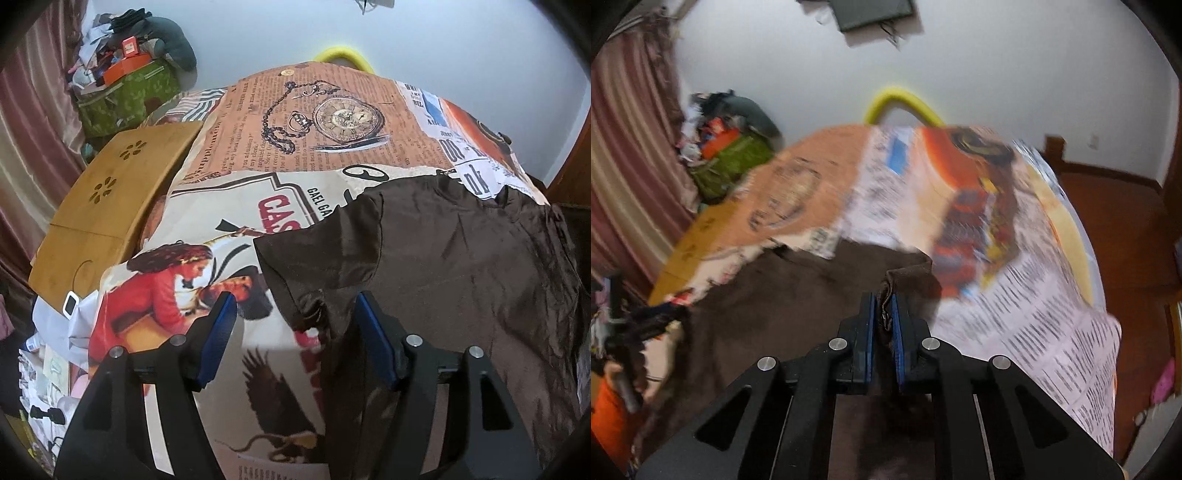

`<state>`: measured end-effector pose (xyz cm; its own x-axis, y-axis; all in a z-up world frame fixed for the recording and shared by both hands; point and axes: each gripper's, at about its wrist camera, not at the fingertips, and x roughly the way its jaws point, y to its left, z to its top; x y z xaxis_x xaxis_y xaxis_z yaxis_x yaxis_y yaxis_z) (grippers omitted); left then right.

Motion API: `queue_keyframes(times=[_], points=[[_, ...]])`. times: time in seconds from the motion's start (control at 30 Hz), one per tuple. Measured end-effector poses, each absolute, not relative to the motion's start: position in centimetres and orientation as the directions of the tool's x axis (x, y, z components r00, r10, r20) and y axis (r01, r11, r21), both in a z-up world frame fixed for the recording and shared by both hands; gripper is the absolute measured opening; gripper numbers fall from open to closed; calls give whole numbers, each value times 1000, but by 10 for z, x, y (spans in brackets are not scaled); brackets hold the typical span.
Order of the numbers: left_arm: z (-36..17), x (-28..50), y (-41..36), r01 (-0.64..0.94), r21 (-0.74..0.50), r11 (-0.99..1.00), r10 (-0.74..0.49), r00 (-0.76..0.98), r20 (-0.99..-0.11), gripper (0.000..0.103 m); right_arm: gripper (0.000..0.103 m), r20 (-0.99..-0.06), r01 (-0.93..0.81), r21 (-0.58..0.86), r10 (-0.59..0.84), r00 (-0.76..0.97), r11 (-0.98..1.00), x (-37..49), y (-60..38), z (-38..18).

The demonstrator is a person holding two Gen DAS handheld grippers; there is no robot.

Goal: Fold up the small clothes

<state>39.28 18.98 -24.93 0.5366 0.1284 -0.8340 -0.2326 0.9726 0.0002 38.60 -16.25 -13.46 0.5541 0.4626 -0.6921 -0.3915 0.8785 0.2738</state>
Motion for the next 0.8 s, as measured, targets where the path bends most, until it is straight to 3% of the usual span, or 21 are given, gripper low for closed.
queue_keyframes(times=[0.2,0.5,0.6,0.7,0.8], points=[[-245,379,194,-228,-12,974,117,544,-831,68,8,-681,-461,298,525,511,836,389,-109,-131],[-248,366,225,-258,-29,966,117,530,-840,69,15,-791,-467,348,522,319,813,401,-39,-194],[-248,375,239,-276,-61,959,97,523,-847,69,23,-808,-494,358,528,262,792,394,-30,-199],[-246,391,249,-278,-112,954,54,526,-849,69,39,-794,-512,342,534,291,788,385,-35,-190],[-251,413,252,-266,-146,953,9,507,-862,69,46,-764,-516,331,545,344,790,383,-47,-175]])
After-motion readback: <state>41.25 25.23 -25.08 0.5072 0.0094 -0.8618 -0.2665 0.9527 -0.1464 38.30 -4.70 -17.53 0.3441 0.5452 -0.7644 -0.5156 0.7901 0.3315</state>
